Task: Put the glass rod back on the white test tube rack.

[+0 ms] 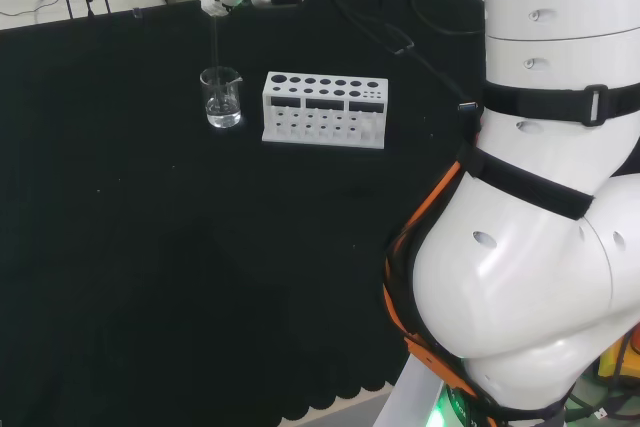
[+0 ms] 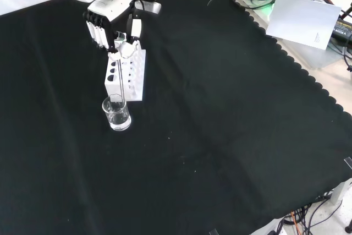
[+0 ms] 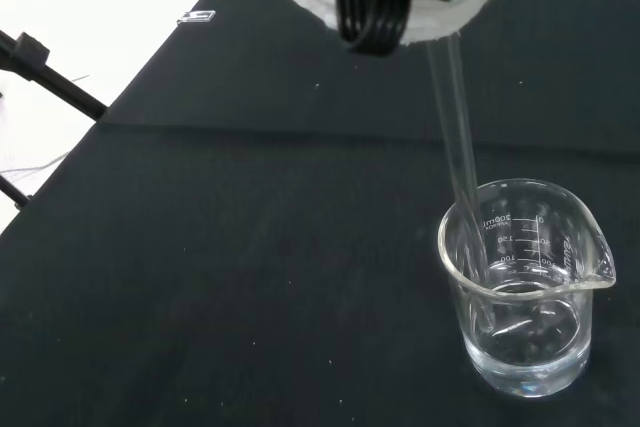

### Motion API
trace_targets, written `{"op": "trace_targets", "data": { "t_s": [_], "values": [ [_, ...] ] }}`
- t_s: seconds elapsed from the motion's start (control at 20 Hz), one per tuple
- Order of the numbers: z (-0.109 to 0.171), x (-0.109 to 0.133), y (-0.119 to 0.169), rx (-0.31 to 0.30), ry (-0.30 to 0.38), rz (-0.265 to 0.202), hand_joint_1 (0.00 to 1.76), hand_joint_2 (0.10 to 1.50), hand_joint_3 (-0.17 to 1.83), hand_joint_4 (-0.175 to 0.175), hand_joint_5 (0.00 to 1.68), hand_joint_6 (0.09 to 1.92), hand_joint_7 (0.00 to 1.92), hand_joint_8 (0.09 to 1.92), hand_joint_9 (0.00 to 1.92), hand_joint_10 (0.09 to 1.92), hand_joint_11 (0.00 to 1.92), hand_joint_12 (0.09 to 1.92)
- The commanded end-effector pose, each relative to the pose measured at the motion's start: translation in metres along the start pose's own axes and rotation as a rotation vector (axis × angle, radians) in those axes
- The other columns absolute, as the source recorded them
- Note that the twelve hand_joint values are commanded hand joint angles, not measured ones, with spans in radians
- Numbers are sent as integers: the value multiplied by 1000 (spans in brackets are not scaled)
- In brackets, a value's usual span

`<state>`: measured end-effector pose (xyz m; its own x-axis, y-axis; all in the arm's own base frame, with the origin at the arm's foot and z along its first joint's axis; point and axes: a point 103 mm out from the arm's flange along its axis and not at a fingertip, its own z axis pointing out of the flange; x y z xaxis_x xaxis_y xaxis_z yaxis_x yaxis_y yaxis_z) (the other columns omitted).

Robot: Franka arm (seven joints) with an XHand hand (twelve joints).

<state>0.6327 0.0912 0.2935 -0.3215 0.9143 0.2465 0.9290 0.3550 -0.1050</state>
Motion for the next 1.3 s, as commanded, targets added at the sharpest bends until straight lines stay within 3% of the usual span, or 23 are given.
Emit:
{"op": "trace_targets", "data": {
  "t_s": [0.05,0.65,0.9,1.05,1.15,1.3],
  "values": [
    [-1,1,-1,-5,-2,-4,1314,794,437,-175,1350,97,1231,971,1849,520,1352,1011],
    [-27,1,-8,-48,-5,15,1314,795,436,-175,1351,95,1230,971,1849,522,1352,1012],
    [-52,6,-18,-62,-14,27,1314,796,435,-175,1351,94,1230,972,1849,522,1351,1012],
    [-53,1,-28,-74,-19,35,1314,796,434,-175,1351,93,1230,972,1849,522,1351,1012],
    [-67,14,-28,-82,-23,43,1314,796,434,-175,1351,93,1230,972,1849,523,1351,1013],
    [-75,3,-28,-104,-7,43,1314,796,434,-175,1351,92,1230,972,1849,523,1351,1013]
  ]
}}
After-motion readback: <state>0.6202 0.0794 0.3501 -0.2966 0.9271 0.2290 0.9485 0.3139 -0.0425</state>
